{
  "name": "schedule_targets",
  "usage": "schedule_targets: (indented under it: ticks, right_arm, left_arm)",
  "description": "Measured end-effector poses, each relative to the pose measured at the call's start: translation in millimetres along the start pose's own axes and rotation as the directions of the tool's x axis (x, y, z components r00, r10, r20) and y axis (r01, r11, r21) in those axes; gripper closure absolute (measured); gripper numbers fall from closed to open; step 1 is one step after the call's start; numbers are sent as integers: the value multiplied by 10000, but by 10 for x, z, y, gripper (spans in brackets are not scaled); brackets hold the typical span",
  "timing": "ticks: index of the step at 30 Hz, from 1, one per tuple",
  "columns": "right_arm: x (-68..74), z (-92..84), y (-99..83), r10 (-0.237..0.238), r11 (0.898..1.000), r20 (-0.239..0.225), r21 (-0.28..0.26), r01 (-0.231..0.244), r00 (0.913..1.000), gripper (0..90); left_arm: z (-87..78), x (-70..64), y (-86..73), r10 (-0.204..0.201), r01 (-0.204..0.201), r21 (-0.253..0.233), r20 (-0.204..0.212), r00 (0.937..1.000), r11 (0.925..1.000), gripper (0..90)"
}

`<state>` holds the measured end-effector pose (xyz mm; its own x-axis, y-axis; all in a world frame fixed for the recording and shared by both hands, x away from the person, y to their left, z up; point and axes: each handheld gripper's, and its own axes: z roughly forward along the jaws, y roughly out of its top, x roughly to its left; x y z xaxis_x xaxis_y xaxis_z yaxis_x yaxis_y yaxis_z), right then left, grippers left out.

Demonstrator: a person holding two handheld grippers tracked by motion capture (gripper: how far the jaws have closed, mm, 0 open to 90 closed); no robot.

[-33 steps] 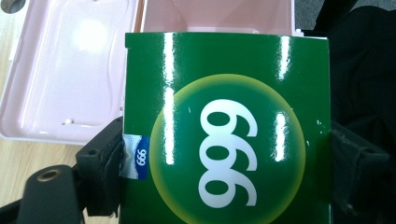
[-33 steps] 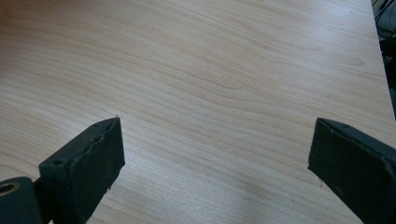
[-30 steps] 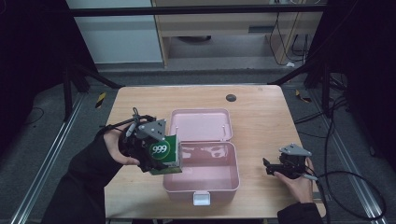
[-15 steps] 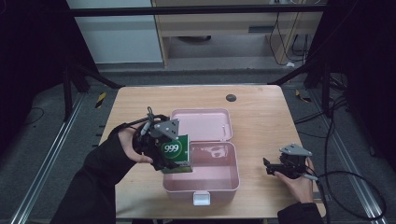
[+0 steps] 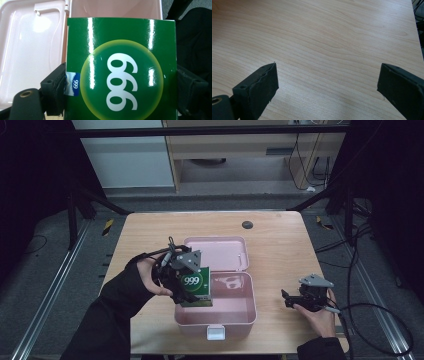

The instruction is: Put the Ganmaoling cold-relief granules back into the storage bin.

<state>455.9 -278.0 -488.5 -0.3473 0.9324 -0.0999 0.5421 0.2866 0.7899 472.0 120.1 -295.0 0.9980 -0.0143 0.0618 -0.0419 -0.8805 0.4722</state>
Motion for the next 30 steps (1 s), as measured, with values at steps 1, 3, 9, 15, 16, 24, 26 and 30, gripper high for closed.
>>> schedule_targets:
  ticks: [1,3,9,15,16,24,26,30]
  right_arm:
    - [1,0,1,-2,10000,-16,9,2,10000,35]
    - [1,1,1,-4,10000,-23,17,4,10000,35]
    - [0,0,0,-13,10000,-8,-1,13,10000,34]
    - [10,20,-1,22,10000,-76,50,-21,10000,33]
    - [13,16,-7,-77,9999,-64,83,77,10000,34]
    - [17,22,-3,-35,9999,-64,111,35,10000,35]
    - [17,23,-3,-33,9999,-65,113,33,10000,35]
    - [17,20,-4,-44,9999,-77,105,45,10000,35]
  left_arm:
    - [27,4,-5,19,-19,39,31,10000,10000,149]
    - [54,8,-17,7,-7,72,46,10000,10000,149]
    - [113,15,-35,67,-69,217,56,10000,9997,149]
    - [215,1,-10,222,-220,550,-29,9997,9982,149]
    - [238,-4,-17,195,-195,566,13,9998,9982,149]
    - [371,24,-112,16,-29,750,174,9998,9972,148]
    - [397,28,-142,-53,34,687,284,9996,9976,149]
    - [444,25,-180,-94,72,721,305,9995,9974,148]
